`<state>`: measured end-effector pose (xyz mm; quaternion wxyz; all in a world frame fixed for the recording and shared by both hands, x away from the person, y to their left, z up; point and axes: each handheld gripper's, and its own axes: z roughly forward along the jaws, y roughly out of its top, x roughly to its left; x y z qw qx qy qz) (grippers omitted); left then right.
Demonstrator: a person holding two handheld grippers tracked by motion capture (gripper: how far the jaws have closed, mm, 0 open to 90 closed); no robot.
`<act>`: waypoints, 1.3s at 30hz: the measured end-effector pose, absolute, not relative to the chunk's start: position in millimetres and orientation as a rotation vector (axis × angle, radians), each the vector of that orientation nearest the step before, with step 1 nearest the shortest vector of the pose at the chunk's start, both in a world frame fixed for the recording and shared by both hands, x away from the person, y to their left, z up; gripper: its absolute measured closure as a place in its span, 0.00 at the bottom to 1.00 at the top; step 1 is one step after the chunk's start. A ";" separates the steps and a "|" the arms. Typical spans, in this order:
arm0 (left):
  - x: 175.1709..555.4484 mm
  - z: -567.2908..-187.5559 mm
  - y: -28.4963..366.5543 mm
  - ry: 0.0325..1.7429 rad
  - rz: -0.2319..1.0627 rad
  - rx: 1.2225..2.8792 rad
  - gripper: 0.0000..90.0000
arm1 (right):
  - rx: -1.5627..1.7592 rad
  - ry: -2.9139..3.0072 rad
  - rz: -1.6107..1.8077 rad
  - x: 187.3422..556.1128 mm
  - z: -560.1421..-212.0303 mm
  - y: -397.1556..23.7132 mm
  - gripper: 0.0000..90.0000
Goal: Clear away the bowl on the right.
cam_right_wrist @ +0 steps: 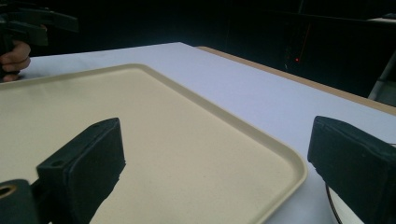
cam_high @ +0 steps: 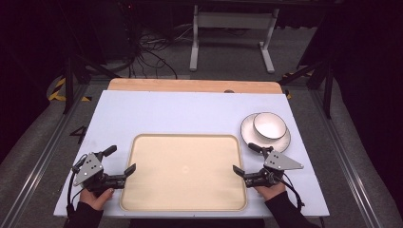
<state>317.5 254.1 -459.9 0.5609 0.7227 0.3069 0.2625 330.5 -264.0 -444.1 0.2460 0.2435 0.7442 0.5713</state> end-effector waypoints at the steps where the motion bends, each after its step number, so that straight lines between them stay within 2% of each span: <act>1: 317.6 -459.9 254.1 0.723 0.618 1.703 0.07 | 0.655 2.033 1.560 330.3 -444.3 -263.3 0.05; 18: 317.5 -459.7 254.2 0.727 0.620 1.707 0.07 | 0.614 2.039 1.560 327.2 -440.2 -262.1 0.09; 39: 317.1 -459.8 253.5 0.725 0.629 1.707 0.07 | 0.513 1.974 1.652 325.8 -382.7 -239.9 0.16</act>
